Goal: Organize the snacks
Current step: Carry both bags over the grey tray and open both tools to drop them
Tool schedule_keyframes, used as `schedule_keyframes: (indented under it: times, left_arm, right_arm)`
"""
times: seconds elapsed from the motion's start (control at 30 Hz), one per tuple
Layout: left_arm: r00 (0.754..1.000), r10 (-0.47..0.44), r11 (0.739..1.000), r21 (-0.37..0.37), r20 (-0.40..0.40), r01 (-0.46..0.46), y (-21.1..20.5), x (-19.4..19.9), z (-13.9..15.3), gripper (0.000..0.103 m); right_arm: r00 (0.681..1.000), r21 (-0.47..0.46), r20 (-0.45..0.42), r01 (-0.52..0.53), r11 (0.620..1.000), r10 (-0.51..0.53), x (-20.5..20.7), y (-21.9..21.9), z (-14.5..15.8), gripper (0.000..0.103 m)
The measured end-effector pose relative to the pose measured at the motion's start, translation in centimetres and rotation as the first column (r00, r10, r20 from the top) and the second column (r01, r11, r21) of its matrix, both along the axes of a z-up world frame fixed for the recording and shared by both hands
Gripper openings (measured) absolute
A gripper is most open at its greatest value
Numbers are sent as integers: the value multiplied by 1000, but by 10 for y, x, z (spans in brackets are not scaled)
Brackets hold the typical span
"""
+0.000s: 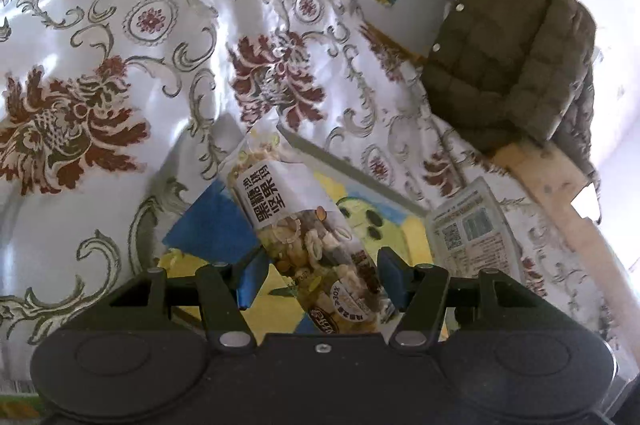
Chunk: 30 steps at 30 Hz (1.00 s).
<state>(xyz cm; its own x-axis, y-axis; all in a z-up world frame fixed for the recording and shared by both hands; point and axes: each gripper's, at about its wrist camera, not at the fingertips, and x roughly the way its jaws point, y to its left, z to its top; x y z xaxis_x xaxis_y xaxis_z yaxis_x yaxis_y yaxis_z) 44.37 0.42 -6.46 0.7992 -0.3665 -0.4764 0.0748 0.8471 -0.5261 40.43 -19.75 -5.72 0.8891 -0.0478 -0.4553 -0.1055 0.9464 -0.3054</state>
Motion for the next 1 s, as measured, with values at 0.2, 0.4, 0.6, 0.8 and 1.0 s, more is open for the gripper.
schedule_keyframes:
  times: [0.2,0.4,0.6,0.8,1.0]
  left_arm:
    - [999,-2,1000,17,-55,3,-2,6,-9,62]
    - [997,-13,999,52,-79,17,-7,6,-9,63]
    - [995,-10,998,56,-95,15,-6,4,-4,75]
    - [995,-5,999,52,-96,10,-4,-3,8,84]
    - [999,32,998,56,-34,-30,3,-21,27,102]
  right_arm:
    - [999,-16,-50,-21,1000,21,-1,8,-13,15]
    - [996,15,-83,-27,1000,28,-3,7,-16,41]
    - [986,145,-158,-25,989,48,-1,-2,-5,64]
    - [983,215,-171,-23,976,61,-8,-10,12,80]
    - [994,256,-102,-15,967,42,-27,-17,36,95]
